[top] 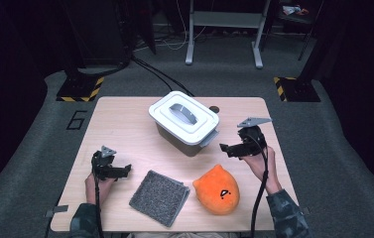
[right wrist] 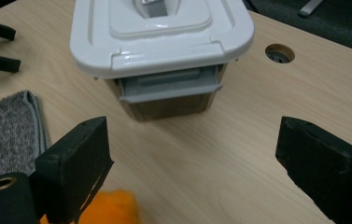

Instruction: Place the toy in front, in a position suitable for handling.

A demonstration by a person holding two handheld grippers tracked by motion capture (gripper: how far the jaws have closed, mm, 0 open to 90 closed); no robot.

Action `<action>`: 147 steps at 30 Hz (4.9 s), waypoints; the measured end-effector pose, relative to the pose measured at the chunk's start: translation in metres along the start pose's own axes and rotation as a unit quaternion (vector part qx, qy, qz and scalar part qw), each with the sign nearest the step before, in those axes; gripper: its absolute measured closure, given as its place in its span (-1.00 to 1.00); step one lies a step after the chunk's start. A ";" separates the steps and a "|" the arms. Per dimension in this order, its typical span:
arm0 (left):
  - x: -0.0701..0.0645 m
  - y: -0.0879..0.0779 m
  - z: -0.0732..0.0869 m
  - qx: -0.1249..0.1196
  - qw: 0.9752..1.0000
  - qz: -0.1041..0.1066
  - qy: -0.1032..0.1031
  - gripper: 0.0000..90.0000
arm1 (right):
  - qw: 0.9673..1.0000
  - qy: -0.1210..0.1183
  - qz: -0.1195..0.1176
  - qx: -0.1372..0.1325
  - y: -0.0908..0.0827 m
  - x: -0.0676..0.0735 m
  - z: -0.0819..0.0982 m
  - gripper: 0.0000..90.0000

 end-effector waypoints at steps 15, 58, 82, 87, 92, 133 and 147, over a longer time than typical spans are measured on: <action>0.000 0.000 0.000 0.000 1.000 0.000 0.000 -0.98 | 0.999 -0.010 -0.020 0.030 -0.007 0.049 0.052 -0.88; 0.000 0.000 0.000 0.000 1.000 -0.001 -0.001 -0.98 | 0.996 0.012 -0.041 0.075 0.020 0.065 0.110 0.06; 0.000 0.000 0.000 0.000 1.000 -0.001 -0.001 -0.98 | 1.000 0.012 -0.022 0.003 -0.001 0.051 0.090 0.35; 0.000 0.000 0.000 0.000 1.000 -0.001 -0.001 -0.98 | 1.000 0.014 -0.014 -0.005 -0.003 0.042 0.084 0.34; 0.000 0.000 0.000 0.000 1.000 -0.001 -0.001 -0.98 | 1.000 0.020 -0.001 -0.012 -0.002 0.031 0.081 0.33; 0.000 0.000 0.000 -0.001 1.000 0.000 -0.001 -0.98 | 0.996 0.083 0.027 -0.009 0.026 -0.050 0.060 -0.58; 0.000 0.000 0.000 -0.001 1.000 0.000 -0.002 -0.98 | 0.996 0.066 0.034 -0.055 -0.015 -0.039 0.070 -0.73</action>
Point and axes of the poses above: each handheld gripper's, and its own axes: y roughly forward along the jaws, z roughly out of its underside, x roughly to its left, the point moved 2 cm from there along y, roughly forward along the jaws, and after that the axes turned 12 degrees about -z, right-handed, at the moved point
